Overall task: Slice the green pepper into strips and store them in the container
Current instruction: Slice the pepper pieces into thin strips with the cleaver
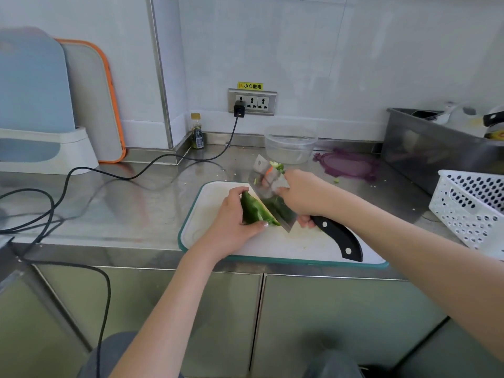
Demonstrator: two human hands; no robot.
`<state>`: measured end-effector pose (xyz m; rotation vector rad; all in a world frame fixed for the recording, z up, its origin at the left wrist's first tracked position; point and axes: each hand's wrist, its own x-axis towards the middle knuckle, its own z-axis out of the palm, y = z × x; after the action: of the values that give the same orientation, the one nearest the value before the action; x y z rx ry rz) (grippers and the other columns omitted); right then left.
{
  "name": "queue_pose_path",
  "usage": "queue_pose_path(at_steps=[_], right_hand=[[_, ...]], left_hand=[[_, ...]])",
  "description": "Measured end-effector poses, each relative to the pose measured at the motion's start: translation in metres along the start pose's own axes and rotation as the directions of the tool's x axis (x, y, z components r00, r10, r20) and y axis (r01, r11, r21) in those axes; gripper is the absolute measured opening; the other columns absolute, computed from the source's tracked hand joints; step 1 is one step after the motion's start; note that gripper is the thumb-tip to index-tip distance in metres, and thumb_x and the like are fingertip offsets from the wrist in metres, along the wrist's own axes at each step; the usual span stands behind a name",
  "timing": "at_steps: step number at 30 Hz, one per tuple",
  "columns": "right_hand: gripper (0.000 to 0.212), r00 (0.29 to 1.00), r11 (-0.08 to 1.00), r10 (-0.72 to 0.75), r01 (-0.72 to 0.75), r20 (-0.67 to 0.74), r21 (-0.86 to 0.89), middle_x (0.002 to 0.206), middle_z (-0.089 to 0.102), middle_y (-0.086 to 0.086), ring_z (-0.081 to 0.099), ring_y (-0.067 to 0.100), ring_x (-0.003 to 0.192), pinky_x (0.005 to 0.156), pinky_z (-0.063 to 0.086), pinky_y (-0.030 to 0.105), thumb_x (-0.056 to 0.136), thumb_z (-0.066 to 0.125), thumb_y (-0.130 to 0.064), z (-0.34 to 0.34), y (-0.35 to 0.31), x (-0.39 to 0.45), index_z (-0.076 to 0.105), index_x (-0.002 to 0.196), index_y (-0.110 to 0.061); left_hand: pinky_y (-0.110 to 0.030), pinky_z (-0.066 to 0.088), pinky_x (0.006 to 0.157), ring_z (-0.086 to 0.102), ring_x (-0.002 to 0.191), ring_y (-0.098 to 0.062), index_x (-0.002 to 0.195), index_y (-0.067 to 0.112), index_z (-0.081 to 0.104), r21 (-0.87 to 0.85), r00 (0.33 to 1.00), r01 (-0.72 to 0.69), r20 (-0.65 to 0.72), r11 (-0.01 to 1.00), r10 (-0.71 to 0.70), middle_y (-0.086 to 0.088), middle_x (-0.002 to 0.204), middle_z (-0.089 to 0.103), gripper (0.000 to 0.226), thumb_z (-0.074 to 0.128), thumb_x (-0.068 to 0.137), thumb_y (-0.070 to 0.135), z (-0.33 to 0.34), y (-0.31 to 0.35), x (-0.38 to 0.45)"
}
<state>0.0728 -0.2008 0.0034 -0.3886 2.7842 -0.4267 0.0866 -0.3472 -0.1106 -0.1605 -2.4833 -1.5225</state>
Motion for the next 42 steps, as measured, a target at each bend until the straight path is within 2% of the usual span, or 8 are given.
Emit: queue_pose_path(at_steps=[9, 15, 19, 22, 28, 36, 38, 42], right_hand=[[0.011, 0.976, 0.994, -0.102, 0.106, -0.193, 0.011, 0.061, 0.049, 0.004, 0.049, 0.014, 0.044, 0.036, 0.038, 0.023, 0.098, 0.04, -0.018, 0.009, 0.008, 0.006, 0.043, 0.09, -0.01], [0.013, 0.982, 0.997, -0.076, 0.074, -0.174, -0.018, 0.065, 0.056, 0.007, 0.053, 0.019, 0.047, 0.04, 0.043, 0.027, 0.098, 0.039, -0.015, 0.013, 0.006, 0.009, 0.046, 0.094, -0.006], [0.027, 0.998, 0.991, 0.056, -0.057, -0.009, -0.118, 0.093, 0.068, 0.028, 0.06, 0.032, 0.063, 0.062, 0.056, 0.042, 0.098, 0.036, -0.006, 0.012, -0.001, 0.016, 0.053, 0.115, 0.007], [0.031, 0.998, 0.984, 0.063, -0.064, -0.01, -0.168, 0.098, 0.068, 0.022, 0.057, 0.025, 0.048, 0.041, 0.049, 0.031, 0.098, 0.037, -0.01, 0.016, -0.001, 0.018, 0.054, 0.12, 0.003], [0.032, 0.998, 0.974, 0.006, -0.019, -0.058, -0.227, 0.061, 0.049, 0.004, 0.038, 0.01, 0.017, 0.017, 0.022, 0.015, 0.098, 0.042, -0.012, 0.023, -0.003, 0.009, 0.055, 0.124, 0.0], [0.028, 0.987, 0.996, -0.015, 0.001, -0.159, -0.087, 0.093, 0.067, 0.01, 0.059, 0.02, 0.061, 0.047, 0.042, 0.023, 0.097, 0.043, -0.012, 0.026, -0.001, 0.018, 0.06, 0.114, 0.001], [0.024, 0.981, 0.999, -0.052, 0.049, -0.185, -0.019, 0.076, 0.056, 0.006, 0.064, 0.028, 0.08, 0.05, 0.041, 0.025, 0.096, 0.042, -0.01, 0.028, -0.001, 0.02, 0.058, 0.111, 0.001], [0.021, 0.973, 0.992, -0.098, 0.078, -0.208, -0.101, 0.067, 0.047, 0.003, 0.05, 0.018, 0.053, 0.04, 0.036, 0.024, 0.096, 0.039, -0.008, 0.026, -0.006, 0.02, 0.056, 0.101, 0.003]], left_hand=[[-0.034, 0.046, 0.099, 0.052, 0.113, -0.021, 0.133, 0.025, 0.026, -0.01, 1.0, -0.011, 0.009, 1.0, 0.012, -0.004, 0.128, 0.039, 0.07, 0.073, 0.08, 0.021, 0.0, 0.004, -0.001], [-0.031, 0.046, 0.098, 0.052, 0.11, -0.02, 0.131, 0.026, 0.028, -0.008, 1.0, -0.021, -0.001, 1.0, 0.021, -0.002, 0.125, 0.04, 0.067, 0.073, 0.08, 0.024, -0.001, 0.007, -0.003], [-0.024, 0.044, 0.091, 0.053, 0.106, -0.018, 0.134, 0.022, 0.027, 0.011, 1.0, -0.019, -0.006, 1.0, 0.019, -0.002, 0.123, 0.04, 0.067, 0.07, 0.083, 0.023, -0.001, 0.009, -0.004], [-0.027, 0.044, 0.093, 0.054, 0.105, -0.016, 0.136, 0.024, 0.026, 0.022, 1.0, -0.013, 0.001, 1.0, 0.013, -0.002, 0.127, 0.039, 0.068, 0.07, 0.083, 0.026, 0.0, 0.01, -0.005], [-0.024, 0.041, 0.087, 0.052, 0.103, -0.018, 0.138, 0.019, 0.026, 0.083, 1.0, -0.015, -0.005, 0.996, 0.016, -0.006, 0.128, 0.04, 0.07, 0.069, 0.084, 0.025, 0.0, 0.011, -0.005], [-0.033, 0.039, 0.099, 0.045, 0.112, -0.022, 0.133, 0.014, 0.029, 0.125, 0.999, -0.024, -0.03, 0.992, 0.028, -0.009, 0.123, 0.042, 0.065, 0.07, 0.083, 0.023, 0.0, 0.016, -0.008], [-0.031, 0.039, 0.097, 0.045, 0.111, -0.021, 0.133, 0.013, 0.028, 0.121, 0.999, -0.023, -0.032, 0.992, 0.027, -0.008, 0.121, 0.042, 0.065, 0.069, 0.083, 0.021, 0.001, 0.017, -0.009], [-0.035, 0.041, 0.101, 0.048, 0.115, -0.024, 0.129, 0.015, 0.028, -0.006, 0.998, 0.014, -0.057, 1.0, -0.015, -0.011, 0.125, 0.044, 0.063, 0.07, 0.083, 0.017, -0.003, 0.016, -0.007]])
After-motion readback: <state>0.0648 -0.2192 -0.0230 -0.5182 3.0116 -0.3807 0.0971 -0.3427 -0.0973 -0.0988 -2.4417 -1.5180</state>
